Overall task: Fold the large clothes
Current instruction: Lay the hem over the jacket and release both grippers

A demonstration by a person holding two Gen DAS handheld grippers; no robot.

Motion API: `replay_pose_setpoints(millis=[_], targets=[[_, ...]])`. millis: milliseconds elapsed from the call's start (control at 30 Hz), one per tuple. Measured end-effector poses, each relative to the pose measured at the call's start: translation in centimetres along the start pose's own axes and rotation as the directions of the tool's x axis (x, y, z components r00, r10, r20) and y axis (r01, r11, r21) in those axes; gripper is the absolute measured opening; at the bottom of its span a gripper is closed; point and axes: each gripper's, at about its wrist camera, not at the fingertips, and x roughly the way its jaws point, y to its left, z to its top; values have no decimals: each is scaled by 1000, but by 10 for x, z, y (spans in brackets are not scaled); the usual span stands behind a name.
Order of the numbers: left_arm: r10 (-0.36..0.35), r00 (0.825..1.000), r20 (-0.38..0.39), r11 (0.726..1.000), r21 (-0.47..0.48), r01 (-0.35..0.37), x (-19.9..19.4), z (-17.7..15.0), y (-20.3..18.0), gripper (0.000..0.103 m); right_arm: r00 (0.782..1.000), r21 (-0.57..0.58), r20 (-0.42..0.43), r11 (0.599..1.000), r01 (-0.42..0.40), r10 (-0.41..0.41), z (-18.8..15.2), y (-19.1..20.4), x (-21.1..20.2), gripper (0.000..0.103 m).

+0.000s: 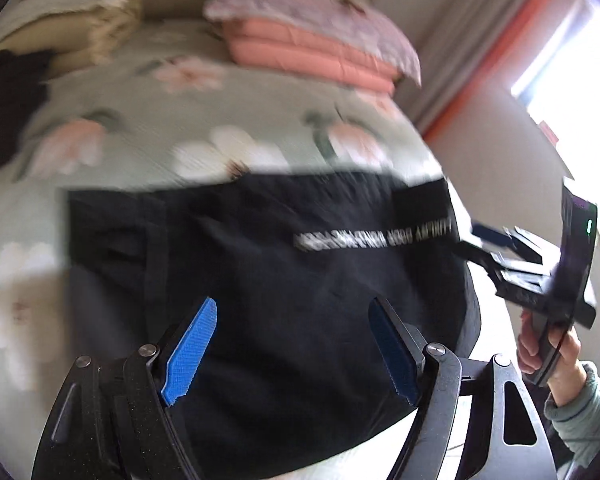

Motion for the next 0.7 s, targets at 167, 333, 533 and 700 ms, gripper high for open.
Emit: replay_pose_setpoints(millis=[167, 333, 533, 700], targets=[[152, 988, -14, 987, 45, -151, 71, 1, -8, 82, 994, 45, -111, 999, 26, -21, 1, -4, 98, 73], [161, 987, 28, 986, -47, -159, 89, 8, 35, 88, 989, 121, -145, 992, 40, -22, 2, -20, 153, 99], [180, 983, 46, 982, -69, -176, 92, 11, 56, 89, 988, 129, -157, 991, 27, -6, 2, -25, 161, 101], [222, 974, 46, 974, -45, -220, 77, 3, 76, 78, 990, 134, -137, 991, -7, 25, -1, -40, 124, 96]])
